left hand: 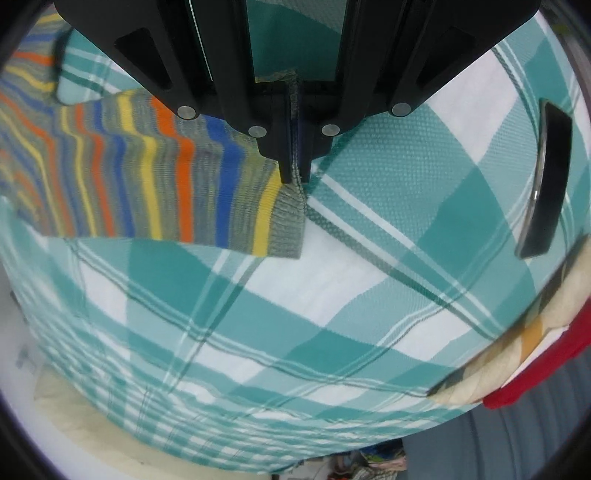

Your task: Fold small clothes

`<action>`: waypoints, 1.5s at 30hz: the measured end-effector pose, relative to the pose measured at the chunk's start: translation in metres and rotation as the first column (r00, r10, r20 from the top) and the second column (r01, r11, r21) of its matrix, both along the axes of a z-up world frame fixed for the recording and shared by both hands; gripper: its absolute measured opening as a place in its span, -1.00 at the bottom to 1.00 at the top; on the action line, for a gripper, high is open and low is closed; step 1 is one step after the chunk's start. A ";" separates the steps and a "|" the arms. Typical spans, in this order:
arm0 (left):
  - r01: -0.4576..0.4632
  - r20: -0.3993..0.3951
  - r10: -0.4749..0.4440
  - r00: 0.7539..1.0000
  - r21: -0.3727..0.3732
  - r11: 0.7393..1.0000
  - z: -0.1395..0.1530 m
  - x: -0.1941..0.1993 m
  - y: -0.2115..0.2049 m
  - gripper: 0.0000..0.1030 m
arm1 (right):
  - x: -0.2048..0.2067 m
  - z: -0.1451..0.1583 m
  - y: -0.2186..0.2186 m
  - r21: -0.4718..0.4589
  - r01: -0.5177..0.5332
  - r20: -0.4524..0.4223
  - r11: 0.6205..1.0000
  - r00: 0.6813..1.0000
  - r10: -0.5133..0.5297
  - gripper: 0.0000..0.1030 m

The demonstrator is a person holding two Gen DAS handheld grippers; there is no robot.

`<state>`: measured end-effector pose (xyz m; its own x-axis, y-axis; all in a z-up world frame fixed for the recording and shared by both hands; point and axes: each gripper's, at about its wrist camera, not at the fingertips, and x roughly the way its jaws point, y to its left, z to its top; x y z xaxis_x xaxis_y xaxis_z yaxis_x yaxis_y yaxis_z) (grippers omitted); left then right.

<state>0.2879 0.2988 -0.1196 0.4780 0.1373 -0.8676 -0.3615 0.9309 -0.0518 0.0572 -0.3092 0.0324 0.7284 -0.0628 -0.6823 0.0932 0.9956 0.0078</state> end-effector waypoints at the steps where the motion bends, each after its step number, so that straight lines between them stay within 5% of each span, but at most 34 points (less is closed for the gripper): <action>1: -0.001 -0.004 0.001 1.000 0.008 1.000 -0.002 0.001 0.000 -1.00 | 0.000 -0.001 -0.002 -0.001 0.005 -0.002 1.000 1.000 -0.005 0.44; 6: 0.019 -0.002 -0.019 1.000 0.041 0.999 -0.002 0.003 -0.005 -0.98 | 0.001 -0.007 -0.014 0.000 0.037 -0.025 0.999 0.999 -0.037 0.44; 13: -0.013 0.029 0.013 0.999 -0.011 1.000 0.038 -0.040 0.004 -0.17 | -0.001 -0.027 -0.045 0.162 0.080 -0.124 0.984 0.990 -0.060 0.44; 17: 0.196 0.060 -0.190 0.980 -0.108 0.975 0.071 -0.092 -0.026 0.13 | -0.017 -0.045 -0.051 0.354 0.076 -0.249 0.932 0.968 0.016 0.44; 19: 0.345 0.058 -0.340 0.939 -0.156 0.926 0.072 -0.135 -0.056 0.43 | -0.036 -0.048 -0.039 0.398 0.027 -0.293 0.917 0.951 0.100 0.44; 21: 0.433 0.016 -0.438 0.899 -0.186 0.882 0.059 -0.169 -0.082 0.45 | -0.062 -0.051 -0.021 0.408 -0.026 -0.341 0.913 0.923 0.179 0.44; 25: 0.491 -0.064 -0.524 0.850 -0.268 0.829 0.023 -0.214 -0.116 0.44 | -0.116 -0.064 0.010 0.435 -0.071 -0.434 0.898 0.857 0.278 0.44; 28: 0.500 -0.069 -0.538 0.840 -0.288 0.817 0.006 -0.236 -0.130 0.22 | -0.136 -0.077 0.021 0.449 -0.060 -0.473 0.891 0.830 0.295 0.42; 32: 0.543 -0.063 -0.578 0.814 -0.272 0.794 0.003 -0.250 -0.146 -0.05 | -0.145 -0.098 0.039 0.481 -0.077 -0.514 0.873 0.783 0.352 -0.24; 33: 0.550 -0.076 -0.587 0.806 -0.271 0.790 0.001 -0.250 -0.150 -0.48 | -0.146 -0.101 0.043 0.477 -0.091 -0.521 0.874 0.772 0.365 -0.68; 34: 0.554 -0.089 -0.597 0.797 -0.285 0.782 -0.003 -0.248 -0.151 -0.92 | -0.144 -0.104 0.047 0.460 -0.104 -0.532 0.882 0.763 0.368 -0.91; 41: 0.600 -0.116 -0.640 0.759 -0.254 0.758 0.003 -0.268 -0.160 -0.96 | -0.158 -0.090 0.051 0.370 -0.134 -0.595 0.919 0.726 0.345 -0.90; 45: 0.573 -0.142 -0.620 0.772 -0.267 0.775 -0.009 -0.261 -0.158 -0.96 | -0.158 -0.096 0.050 0.336 -0.117 -0.621 0.935 0.718 0.313 -0.90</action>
